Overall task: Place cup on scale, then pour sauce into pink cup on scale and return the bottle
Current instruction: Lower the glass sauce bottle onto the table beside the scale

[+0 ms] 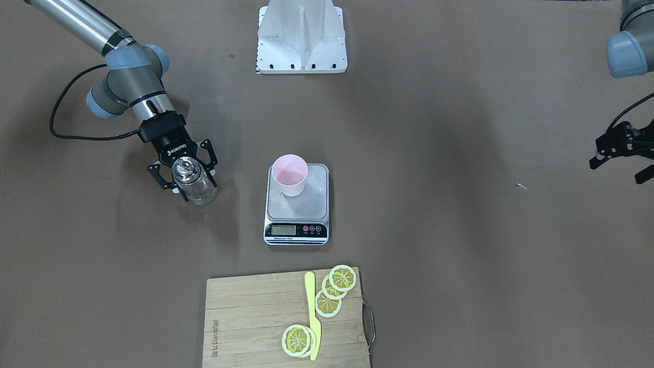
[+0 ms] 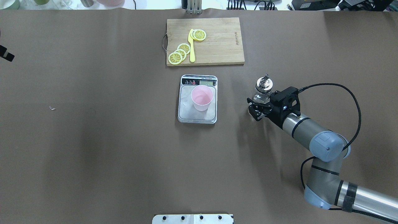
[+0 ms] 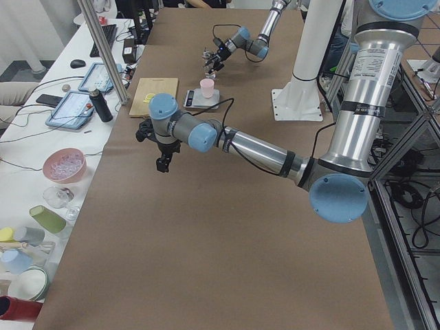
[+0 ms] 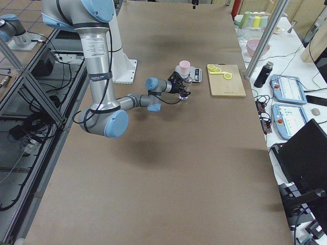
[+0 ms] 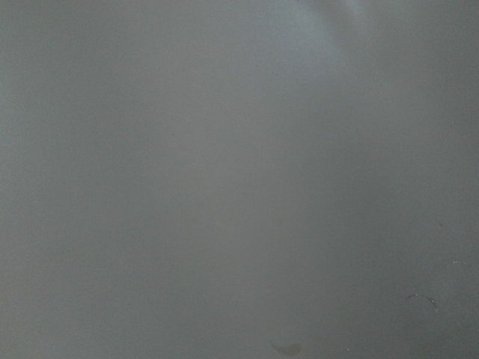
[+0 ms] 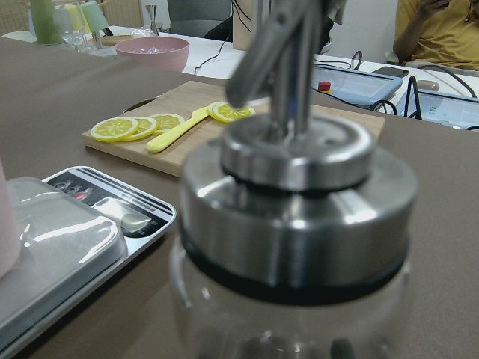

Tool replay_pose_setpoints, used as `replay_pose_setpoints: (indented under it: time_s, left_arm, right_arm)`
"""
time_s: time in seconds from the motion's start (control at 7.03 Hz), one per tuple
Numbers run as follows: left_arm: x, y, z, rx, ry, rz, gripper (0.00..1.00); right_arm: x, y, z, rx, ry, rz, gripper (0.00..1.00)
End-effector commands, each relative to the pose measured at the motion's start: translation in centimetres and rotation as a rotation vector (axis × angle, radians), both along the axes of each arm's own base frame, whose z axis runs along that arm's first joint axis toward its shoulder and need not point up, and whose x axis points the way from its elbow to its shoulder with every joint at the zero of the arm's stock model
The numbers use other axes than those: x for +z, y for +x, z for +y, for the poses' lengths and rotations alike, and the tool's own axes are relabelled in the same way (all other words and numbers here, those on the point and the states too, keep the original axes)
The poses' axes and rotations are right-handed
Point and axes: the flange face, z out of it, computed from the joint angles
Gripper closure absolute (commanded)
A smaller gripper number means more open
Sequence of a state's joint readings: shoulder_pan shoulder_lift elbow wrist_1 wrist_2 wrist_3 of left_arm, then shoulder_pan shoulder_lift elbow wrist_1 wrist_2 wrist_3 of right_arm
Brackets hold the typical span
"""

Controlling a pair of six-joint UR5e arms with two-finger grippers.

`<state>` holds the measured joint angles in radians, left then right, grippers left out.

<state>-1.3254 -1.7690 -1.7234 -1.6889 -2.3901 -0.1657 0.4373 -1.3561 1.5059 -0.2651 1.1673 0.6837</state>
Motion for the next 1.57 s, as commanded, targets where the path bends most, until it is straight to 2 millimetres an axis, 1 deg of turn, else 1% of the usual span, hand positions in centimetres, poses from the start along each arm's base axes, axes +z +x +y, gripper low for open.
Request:
replay_pose_setpoints:
  time_s: [0.0,0.43,0.57,0.71,1.0,1.28,1.42]
  left_arm:
    - [-0.1,0.0,-0.1,0.000,0.002,0.000,0.03]
    - [-0.2,0.0,-0.1,0.000,0.003,0.001,0.03]
    - [-0.2,0.0,-0.1,0.000,0.003,0.001,0.03]
    - [-0.3,0.0,-0.2,0.000,0.005,0.001,0.03]
    - [-0.2,0.0,-0.1,-0.001,0.002,0.001,0.03]
    - [-0.5,0.0,-0.1,-0.003,0.004,0.002,0.03]
    - [-0.7,0.0,0.0,-0.003,0.009,0.004,0.03]
  right_arm:
    - [-0.3,0.2,0.0,0.002,0.002,-0.009,0.01]
    - [-0.2,0.3,0.1,0.000,0.005,-0.013,0.00]
    - [0.3,0.8,0.2,0.001,0.010,-0.023,0.00]
    - [1.3,1.7,0.5,0.003,0.003,-0.010,0.00]
    - [1.0,2.4,0.7,0.023,0.008,-0.017,0.00]
    - [1.1,2.3,0.8,0.049,0.010,-0.013,0.00]
    - [1.8,2.4,1.4,0.055,-0.005,-0.016,0.00]
